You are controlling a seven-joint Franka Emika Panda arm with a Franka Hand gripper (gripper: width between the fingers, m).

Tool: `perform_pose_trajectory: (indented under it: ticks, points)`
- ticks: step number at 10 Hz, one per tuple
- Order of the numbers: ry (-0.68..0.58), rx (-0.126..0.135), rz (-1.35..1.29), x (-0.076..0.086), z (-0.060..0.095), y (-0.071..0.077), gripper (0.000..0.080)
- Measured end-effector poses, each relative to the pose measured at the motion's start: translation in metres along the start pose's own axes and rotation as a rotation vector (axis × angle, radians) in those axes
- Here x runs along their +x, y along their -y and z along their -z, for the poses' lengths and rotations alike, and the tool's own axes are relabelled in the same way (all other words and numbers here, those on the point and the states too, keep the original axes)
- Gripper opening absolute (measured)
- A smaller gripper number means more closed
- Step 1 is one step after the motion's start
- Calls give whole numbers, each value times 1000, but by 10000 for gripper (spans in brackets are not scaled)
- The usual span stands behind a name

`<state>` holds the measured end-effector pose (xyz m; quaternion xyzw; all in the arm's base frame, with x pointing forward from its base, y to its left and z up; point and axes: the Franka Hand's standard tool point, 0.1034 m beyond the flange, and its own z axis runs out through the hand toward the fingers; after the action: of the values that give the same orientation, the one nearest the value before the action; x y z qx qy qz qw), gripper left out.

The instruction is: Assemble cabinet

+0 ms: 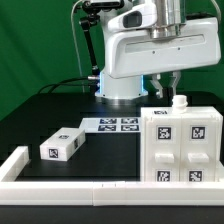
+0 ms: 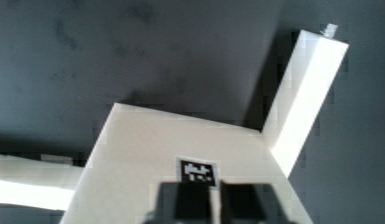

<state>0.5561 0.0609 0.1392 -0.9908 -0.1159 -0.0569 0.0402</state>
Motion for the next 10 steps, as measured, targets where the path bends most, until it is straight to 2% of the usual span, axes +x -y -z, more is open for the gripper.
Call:
perform_pose_trajectory:
  ticks: [1,2,3,4,5,6,7,8,10]
  points:
    - [0,0,0,0,0,0,162]
    - [1,0,0,-1,0,0,162]
    - [1,-1,-2,-5,-4,-1,341]
    - [6,-8,-16,-29,-18,-8,341]
    - [42,-11,-31,-53,-25,-20,541]
    - [61,-16,-49,-68,-27,-35,698]
    - [77,-19,-40,-82,-30,-52,698]
    - [85,-23,-36,-91,-31,-68,781]
    - [85,-31,34,-101,-27,-100,796]
